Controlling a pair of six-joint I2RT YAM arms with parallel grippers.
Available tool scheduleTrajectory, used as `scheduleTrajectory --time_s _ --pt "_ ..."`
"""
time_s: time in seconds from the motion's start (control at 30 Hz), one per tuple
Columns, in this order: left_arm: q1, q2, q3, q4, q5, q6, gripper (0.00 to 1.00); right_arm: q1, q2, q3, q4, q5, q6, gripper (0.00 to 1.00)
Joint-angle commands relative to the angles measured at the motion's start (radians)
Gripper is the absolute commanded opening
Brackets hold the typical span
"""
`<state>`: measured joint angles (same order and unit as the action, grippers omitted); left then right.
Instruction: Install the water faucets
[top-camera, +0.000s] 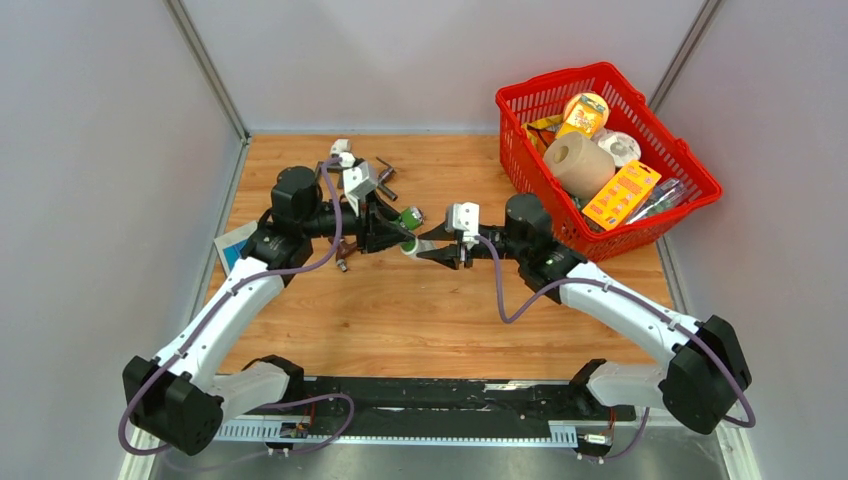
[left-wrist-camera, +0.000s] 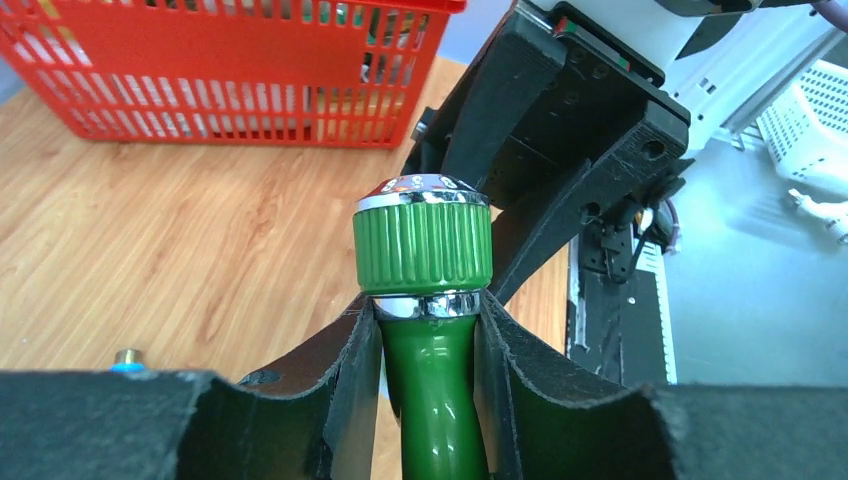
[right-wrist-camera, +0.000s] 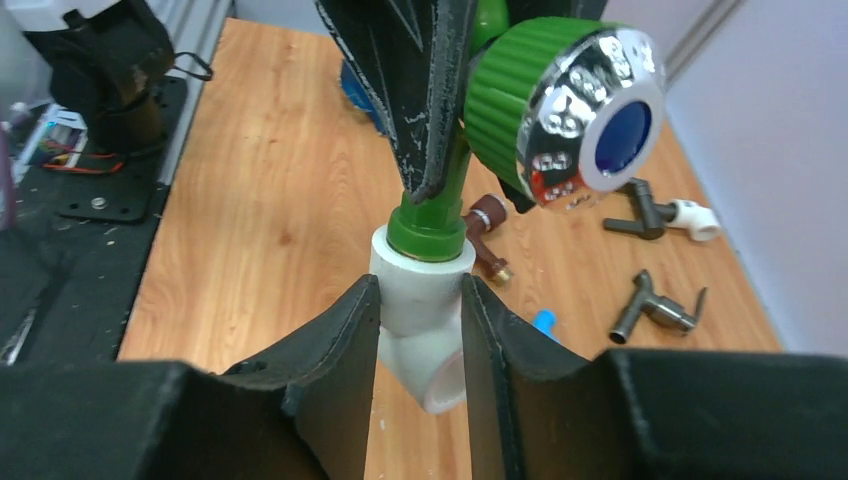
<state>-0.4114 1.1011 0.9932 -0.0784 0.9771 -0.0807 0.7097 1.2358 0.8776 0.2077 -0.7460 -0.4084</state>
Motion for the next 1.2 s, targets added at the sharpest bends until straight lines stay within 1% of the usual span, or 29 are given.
scheduleTrajectory --time_s 0.0,0.03,0.07,0.1,0.13,0.27,0.43,0.5,0.57,0.6,0.67,0.7,0.73,0.77,0.8,0.83,0.87,0.9,0.93,0.97,1.0,1.03,1.07,1.1,1.13,1.17 --pt "-0.02 -0.04 -0.002 0.115 0.059 -0.031 0.0 0.002 -0.002 0.023 -0.093 -0.067 0.033 0.15" --pt "-0.02 -0.043 -0.008 0.14 -0.022 -0.059 0.0 0.004 -0.01 0.021 -0.093 -0.038 0.033 0.4" --pt "-0.02 -0.044 -0.024 0.149 -0.058 -0.111 0.0 0.005 -0.022 0.018 -0.093 -0.015 0.028 0.54" --pt "-0.02 -0.047 -0.033 0.16 -0.102 -0.129 0.0 0.01 -0.03 0.011 -0.091 0.012 0.022 0.63" --pt "-0.02 -0.049 -0.048 0.184 -0.138 -0.181 0.0 0.014 -0.039 0.005 -0.091 0.032 0.014 0.68" --pt "-0.02 -0.053 -0.093 0.238 -0.166 -0.292 0.0 0.046 -0.052 -0.009 -0.076 0.099 0.0 0.76" --pt "-0.026 -0.063 -0.139 0.336 -0.13 -0.356 0.0 0.068 -0.012 0.011 -0.065 0.085 0.014 0.77" --pt "-0.032 -0.063 -0.149 0.359 -0.117 -0.358 0.0 0.079 0.014 0.023 -0.065 0.091 0.02 0.77" --pt "-0.038 -0.061 -0.146 0.365 -0.101 -0.357 0.0 0.083 0.04 0.029 -0.06 0.096 0.029 0.75" --pt "-0.04 -0.06 -0.146 0.37 -0.098 -0.358 0.0 0.085 0.054 0.031 -0.057 0.096 0.039 0.72" --pt "-0.04 -0.066 -0.148 0.371 -0.098 -0.36 0.0 0.086 0.062 0.026 -0.039 0.102 0.063 0.65" --pt "-0.04 -0.066 -0.148 0.362 -0.103 -0.35 0.0 0.083 0.062 0.021 -0.033 0.111 0.074 0.58" --pt "-0.04 -0.072 -0.148 0.356 -0.107 -0.346 0.0 0.083 0.06 0.021 -0.03 0.118 0.083 0.46" --pt "-0.04 -0.076 -0.148 0.336 -0.123 -0.332 0.0 0.082 0.057 0.02 -0.03 0.132 0.092 0.32" --pt "-0.04 -0.087 -0.149 0.318 -0.141 -0.323 0.0 0.079 0.053 0.017 -0.03 0.157 0.105 0.15" --pt "-0.04 -0.093 -0.151 0.284 -0.181 -0.295 0.0 0.074 0.048 0.012 -0.031 0.177 0.115 0.01" --pt "-0.038 -0.112 -0.149 0.258 -0.202 -0.278 0.01 0.065 0.047 0.008 -0.034 0.191 0.129 0.0" --pt "-0.04 -0.124 -0.148 0.205 -0.262 -0.242 0.04 0.054 0.048 0.004 -0.04 0.192 0.144 0.0" --pt "-0.038 -0.147 -0.145 0.178 -0.294 -0.219 0.14 0.037 0.047 0.0 -0.048 0.195 0.164 0.0" --pt "-0.038 -0.164 -0.143 0.125 -0.375 -0.182 0.21 0.022 0.048 -0.003 -0.057 0.203 0.184 0.0" --pt "-0.038 -0.197 -0.143 0.103 -0.411 -0.165 0.32 0.004 0.051 -0.005 -0.071 0.212 0.207 0.0" --pt "-0.038 -0.233 -0.145 0.054 -0.499 -0.133 0.46 -0.013 0.056 -0.006 -0.089 0.227 0.224 0.0" --pt "-0.037 -0.256 -0.146 0.036 -0.55 -0.12 0.52 -0.028 0.06 -0.008 -0.106 0.247 0.241 0.0" --pt "-0.038 -0.3 -0.152 0.008 -0.636 -0.097 0.6 -0.048 0.068 -0.008 -0.126 0.261 0.258 0.0" --pt "-0.038 -0.32 -0.156 -0.006 -0.687 -0.07 0.63 -0.065 0.076 -0.009 -0.14 0.272 0.272 0.0" --pt "-0.038 -0.366 -0.165 -0.029 -0.772 -0.058 0.68 -0.084 0.086 -0.011 -0.152 0.277 0.293 0.0"
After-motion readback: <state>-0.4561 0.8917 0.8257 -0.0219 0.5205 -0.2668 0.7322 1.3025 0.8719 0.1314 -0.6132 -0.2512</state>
